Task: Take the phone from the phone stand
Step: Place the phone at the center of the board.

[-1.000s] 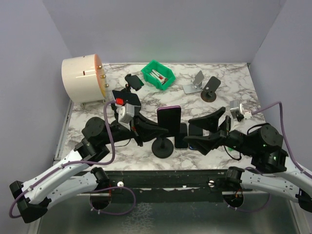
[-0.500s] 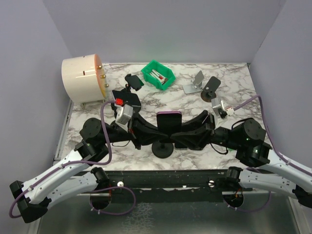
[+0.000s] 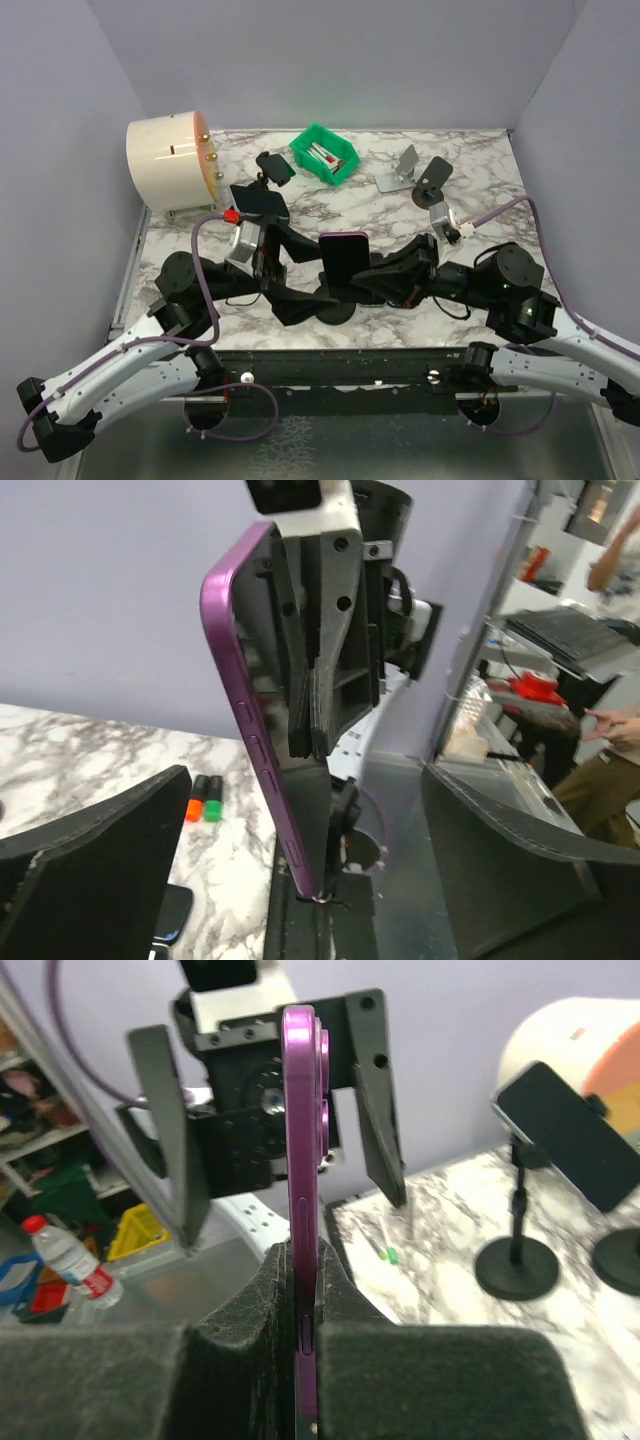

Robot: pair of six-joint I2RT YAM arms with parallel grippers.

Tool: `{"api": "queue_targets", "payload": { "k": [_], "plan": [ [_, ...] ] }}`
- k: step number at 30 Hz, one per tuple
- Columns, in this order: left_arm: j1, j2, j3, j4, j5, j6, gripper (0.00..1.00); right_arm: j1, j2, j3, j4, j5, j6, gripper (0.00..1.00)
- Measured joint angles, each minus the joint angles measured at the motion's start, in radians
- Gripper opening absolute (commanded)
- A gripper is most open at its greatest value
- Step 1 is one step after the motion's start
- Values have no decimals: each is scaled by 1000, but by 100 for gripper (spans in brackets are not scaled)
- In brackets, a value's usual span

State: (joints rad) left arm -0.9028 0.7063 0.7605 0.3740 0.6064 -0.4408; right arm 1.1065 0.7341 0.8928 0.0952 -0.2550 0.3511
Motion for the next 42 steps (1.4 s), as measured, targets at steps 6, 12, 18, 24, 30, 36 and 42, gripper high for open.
{"api": "queue_targets", "payload": {
  "k": [6,12,18,24,30,36,42],
  "plan": [
    [-1,-94,-43,-94,-216,69,99,3,-14,71,-226,280,-43,0],
    [0,-212,-113,-190,-436,137,99,0,87,157,-415,660,-45,0],
    [0,-302,-214,-195,-560,161,99,-117,138,130,-533,791,-25,0],
    [0,-301,-247,-188,-610,169,99,-539,200,85,-533,639,6,0],
    [0,-295,-276,-133,-613,166,99,-870,220,-49,-538,420,58,0],
    [0,-255,-303,-109,-586,152,99,-973,200,-144,-567,299,93,0],
    [0,-240,-303,-105,-521,132,99,-996,224,-203,-591,221,94,0]
  ]
}}
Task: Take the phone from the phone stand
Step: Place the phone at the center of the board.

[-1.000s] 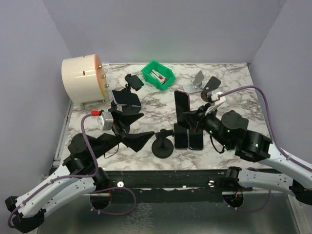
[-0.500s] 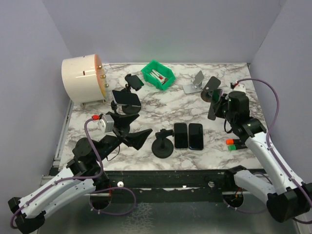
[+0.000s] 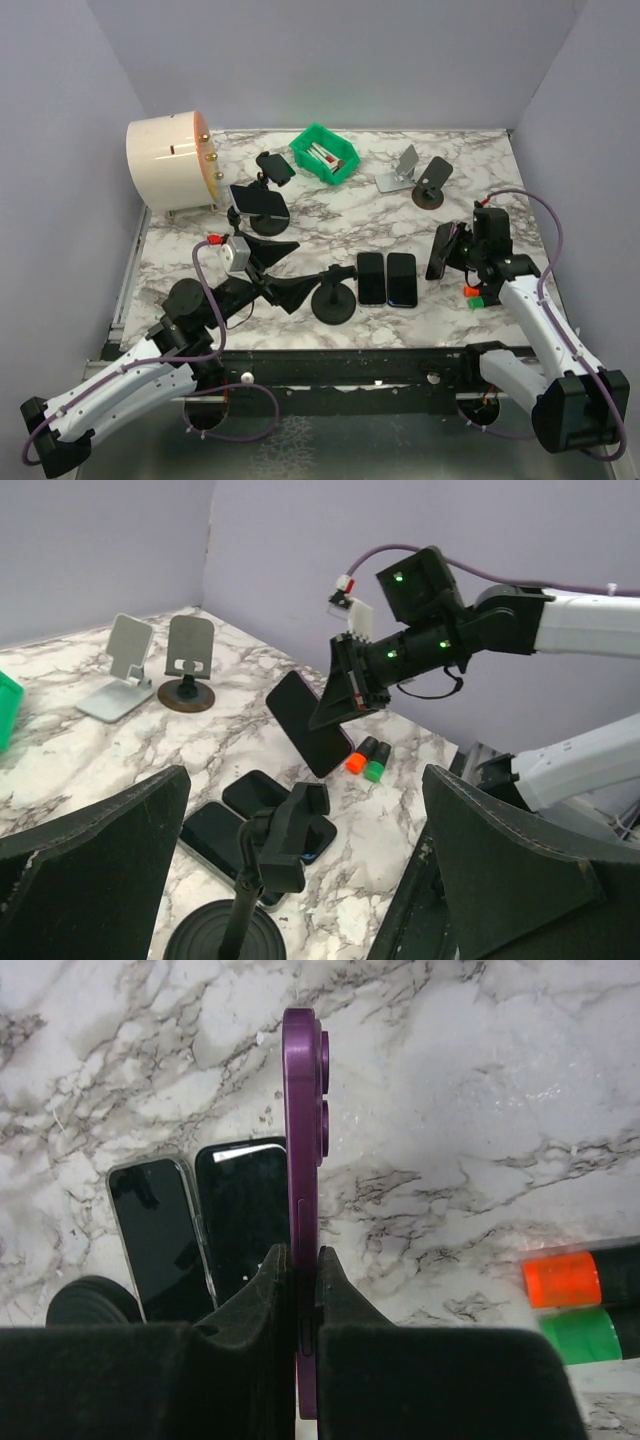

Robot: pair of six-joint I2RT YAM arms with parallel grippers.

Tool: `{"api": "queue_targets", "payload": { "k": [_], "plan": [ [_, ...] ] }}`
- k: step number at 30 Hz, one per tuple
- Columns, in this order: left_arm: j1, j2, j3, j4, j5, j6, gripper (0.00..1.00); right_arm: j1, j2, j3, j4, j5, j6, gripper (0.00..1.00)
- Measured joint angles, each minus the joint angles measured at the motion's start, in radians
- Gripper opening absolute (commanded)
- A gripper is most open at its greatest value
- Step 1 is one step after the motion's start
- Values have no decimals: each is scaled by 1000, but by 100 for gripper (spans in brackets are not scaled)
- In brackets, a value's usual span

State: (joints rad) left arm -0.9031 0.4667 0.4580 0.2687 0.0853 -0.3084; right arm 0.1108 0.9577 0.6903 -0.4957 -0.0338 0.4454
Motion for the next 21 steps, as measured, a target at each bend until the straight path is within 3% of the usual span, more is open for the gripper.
{"api": "queue_targets", "payload": {
  "k": [21],
  "plan": [
    [8,-45,0,9,150,-47,99,-1,249,76,-109,-57,-46,0]
  ]
}}
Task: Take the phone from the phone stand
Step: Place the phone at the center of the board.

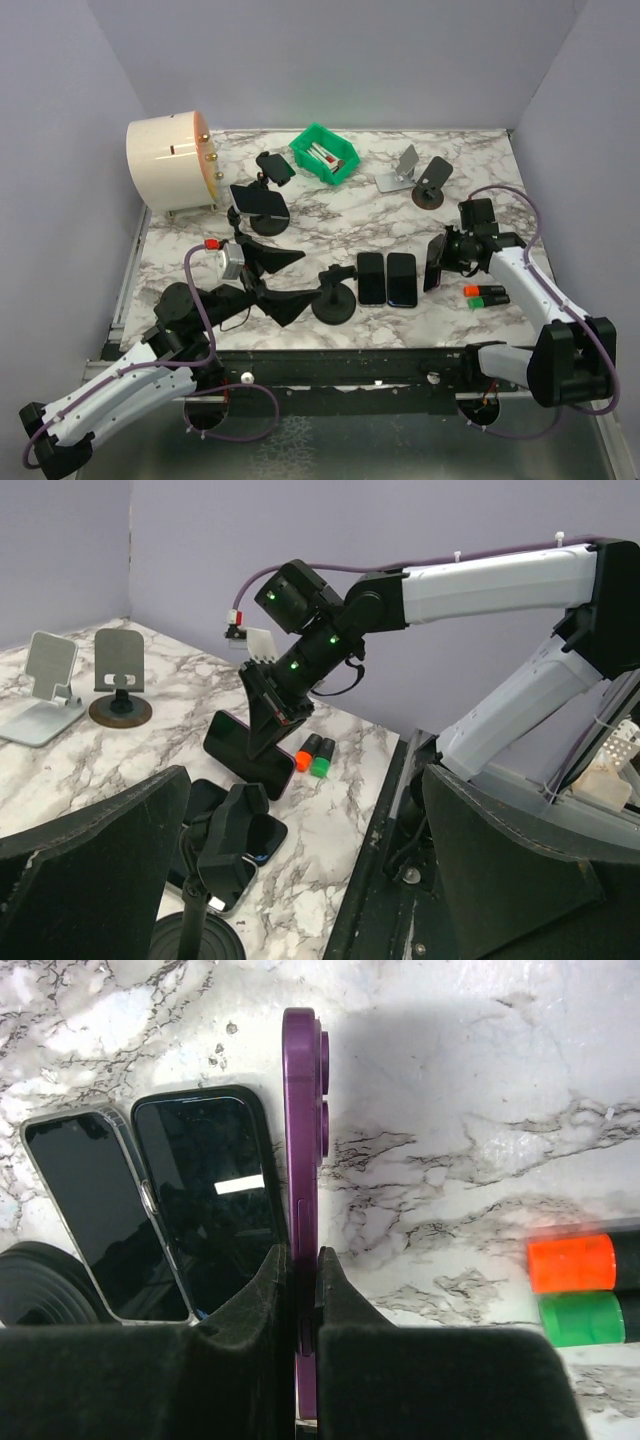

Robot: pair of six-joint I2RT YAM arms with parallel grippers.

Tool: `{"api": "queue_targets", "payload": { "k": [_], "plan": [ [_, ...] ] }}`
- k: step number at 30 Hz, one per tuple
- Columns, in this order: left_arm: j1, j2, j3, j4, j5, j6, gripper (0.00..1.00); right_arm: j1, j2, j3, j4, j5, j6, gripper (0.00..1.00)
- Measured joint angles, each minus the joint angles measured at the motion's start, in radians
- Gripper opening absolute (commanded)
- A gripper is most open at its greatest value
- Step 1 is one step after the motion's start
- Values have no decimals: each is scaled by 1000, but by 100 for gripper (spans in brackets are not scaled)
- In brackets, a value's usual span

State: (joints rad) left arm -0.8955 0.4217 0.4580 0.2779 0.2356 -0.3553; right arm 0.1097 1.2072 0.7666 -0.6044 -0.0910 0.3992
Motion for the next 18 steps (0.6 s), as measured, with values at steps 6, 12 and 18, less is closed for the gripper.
{"api": "queue_targets", "payload": {
  "k": [6,12,18],
  "plan": [
    [26,8,0,5,31,-11,99,0,36,37,-19,-1,-34,0],
    [47,23,0,5,65,-25,99,0,96,42,-26,-12,-65,0],
    [71,44,0,14,99,-41,99,6,95,42,-21,-13,-85,0]
  ]
}}
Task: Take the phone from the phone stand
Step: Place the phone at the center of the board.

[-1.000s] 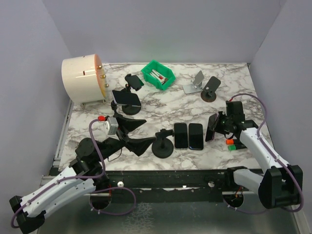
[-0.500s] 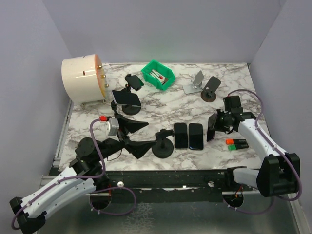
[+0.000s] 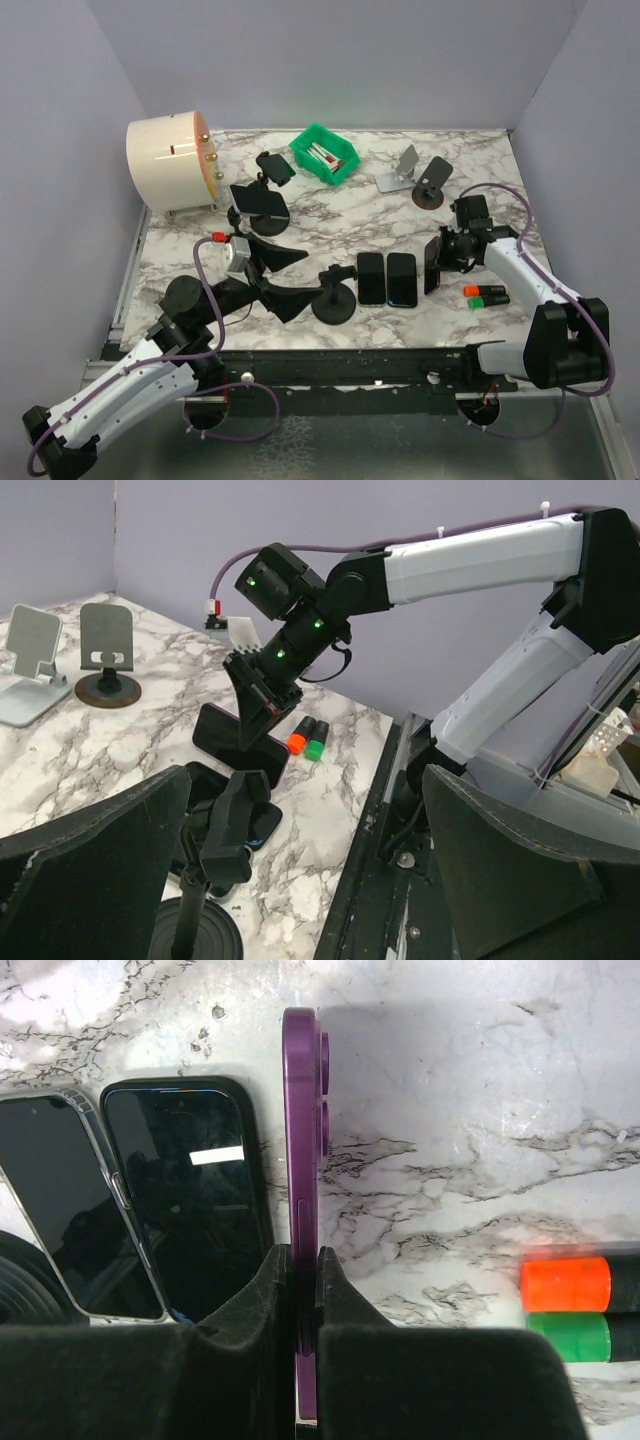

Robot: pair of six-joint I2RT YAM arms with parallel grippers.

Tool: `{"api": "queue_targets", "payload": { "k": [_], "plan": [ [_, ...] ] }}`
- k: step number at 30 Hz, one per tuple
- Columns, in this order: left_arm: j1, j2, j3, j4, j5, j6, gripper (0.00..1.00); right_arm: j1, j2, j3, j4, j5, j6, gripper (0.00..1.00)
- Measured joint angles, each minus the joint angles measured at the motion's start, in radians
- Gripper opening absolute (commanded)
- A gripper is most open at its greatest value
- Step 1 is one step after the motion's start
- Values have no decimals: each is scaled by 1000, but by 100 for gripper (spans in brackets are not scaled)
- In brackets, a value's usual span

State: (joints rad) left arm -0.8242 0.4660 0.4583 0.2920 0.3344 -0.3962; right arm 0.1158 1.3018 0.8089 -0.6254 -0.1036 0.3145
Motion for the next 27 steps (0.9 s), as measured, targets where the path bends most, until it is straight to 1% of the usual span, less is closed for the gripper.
{"api": "queue_targets", "payload": {
  "k": [7,15,20,27],
  "plan": [
    [38,31,1,15,43,-29,99,16,0,-5,11,-12,-3,0],
    [46,31,1,29,60,-39,99,23,0,-23,26,-17,-2,1],
    [49,31,1,36,64,-47,99,28,9,-27,31,-16,1,14],
    [52,19,1,42,66,-52,99,29,24,-27,43,-15,11,22]
  ]
}}
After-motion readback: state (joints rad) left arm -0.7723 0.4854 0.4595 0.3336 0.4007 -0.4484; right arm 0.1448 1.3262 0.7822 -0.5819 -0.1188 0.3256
